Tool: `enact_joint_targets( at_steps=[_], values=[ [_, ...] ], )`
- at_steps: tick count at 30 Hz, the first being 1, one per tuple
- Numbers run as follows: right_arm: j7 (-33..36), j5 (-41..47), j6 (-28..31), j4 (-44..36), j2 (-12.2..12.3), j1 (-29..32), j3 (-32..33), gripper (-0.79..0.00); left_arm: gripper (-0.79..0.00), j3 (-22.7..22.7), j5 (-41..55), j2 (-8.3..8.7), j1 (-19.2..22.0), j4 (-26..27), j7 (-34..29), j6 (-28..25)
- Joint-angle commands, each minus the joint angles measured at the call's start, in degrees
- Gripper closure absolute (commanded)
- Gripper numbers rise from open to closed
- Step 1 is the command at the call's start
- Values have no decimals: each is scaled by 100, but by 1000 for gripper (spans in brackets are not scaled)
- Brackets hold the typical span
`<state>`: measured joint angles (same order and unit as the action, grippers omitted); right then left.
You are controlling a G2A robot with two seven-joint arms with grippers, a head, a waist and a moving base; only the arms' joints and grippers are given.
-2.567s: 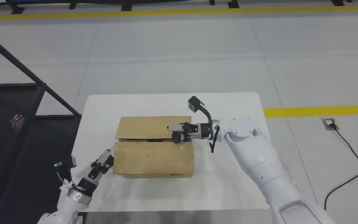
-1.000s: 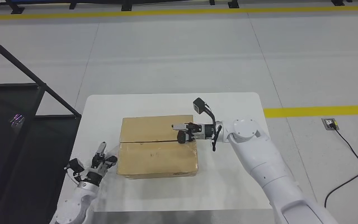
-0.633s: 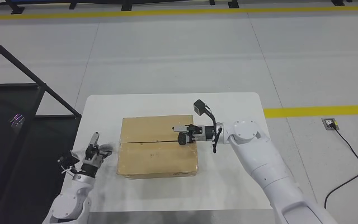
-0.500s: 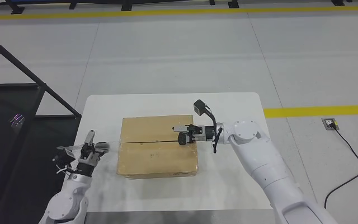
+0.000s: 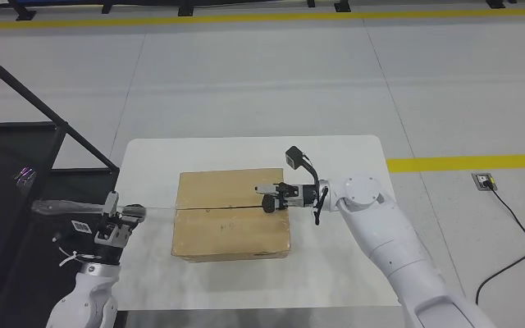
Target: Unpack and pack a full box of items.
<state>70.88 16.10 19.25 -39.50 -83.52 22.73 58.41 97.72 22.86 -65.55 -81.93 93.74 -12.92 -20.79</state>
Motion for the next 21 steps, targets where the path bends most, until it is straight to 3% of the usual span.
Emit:
enact_joint_targets(
  at_steps=[1, 12, 21],
  values=[
    [-2, 13, 10, 25, -2, -10, -7, -785, -785, 28, -90, -3, -64, 124, 31, -33],
    [31, 116, 125, 152, 7, -32, -2, -785, -785, 88, -306, -26, -248, 691, -9, -36],
    [95, 209, 320, 156, 34, -23, 44, -785, -785, -126, -660, -44, -51, 913, -125, 180]
  ],
)
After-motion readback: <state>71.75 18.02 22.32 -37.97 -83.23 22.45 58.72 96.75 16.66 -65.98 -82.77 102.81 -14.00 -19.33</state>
